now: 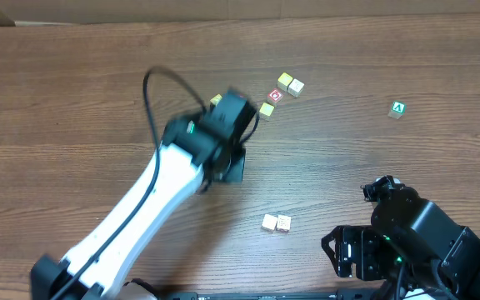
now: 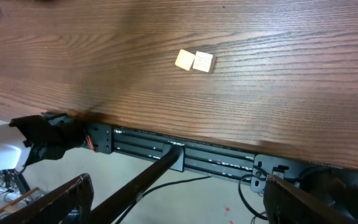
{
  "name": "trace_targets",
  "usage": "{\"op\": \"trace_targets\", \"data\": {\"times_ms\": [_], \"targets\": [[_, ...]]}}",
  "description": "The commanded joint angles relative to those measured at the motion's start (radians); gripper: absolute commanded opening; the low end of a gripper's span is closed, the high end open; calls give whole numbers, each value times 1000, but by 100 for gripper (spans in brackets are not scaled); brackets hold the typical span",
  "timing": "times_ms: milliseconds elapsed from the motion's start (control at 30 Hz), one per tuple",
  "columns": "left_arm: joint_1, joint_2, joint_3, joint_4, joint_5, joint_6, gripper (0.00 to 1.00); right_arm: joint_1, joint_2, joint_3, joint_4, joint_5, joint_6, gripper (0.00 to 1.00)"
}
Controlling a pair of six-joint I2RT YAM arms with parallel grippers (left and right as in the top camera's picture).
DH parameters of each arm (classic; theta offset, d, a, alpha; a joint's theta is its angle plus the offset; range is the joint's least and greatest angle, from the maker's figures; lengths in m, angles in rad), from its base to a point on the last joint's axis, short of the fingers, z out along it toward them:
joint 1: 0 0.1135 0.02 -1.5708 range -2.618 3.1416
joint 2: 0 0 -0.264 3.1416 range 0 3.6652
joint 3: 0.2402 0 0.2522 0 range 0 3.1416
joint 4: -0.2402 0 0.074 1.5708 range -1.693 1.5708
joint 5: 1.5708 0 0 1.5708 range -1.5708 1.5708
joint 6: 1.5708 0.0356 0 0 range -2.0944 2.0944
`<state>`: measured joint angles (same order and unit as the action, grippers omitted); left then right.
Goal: Flip 3 blocks
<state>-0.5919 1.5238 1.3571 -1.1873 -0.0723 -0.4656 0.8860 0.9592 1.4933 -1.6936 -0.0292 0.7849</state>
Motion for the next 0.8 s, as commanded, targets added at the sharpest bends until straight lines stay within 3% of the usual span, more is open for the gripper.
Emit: {"op": "trace_targets", "data": {"times_ms": [0,300,500,767], "targets": [[-16,-112,-240,125,144,-41,9,4,-4,-2,5,1,-8,88],[-50,-119,-584,457,281,-56,10,4,-4,-2,9,0,-7,88],[-50,-117,-679,601,334,-74,12,4,-4,-2,14,-3,0,89],[-50,-66,-722,681,373,-82,13,4,-4,-2,16,-17,0,89]]}}
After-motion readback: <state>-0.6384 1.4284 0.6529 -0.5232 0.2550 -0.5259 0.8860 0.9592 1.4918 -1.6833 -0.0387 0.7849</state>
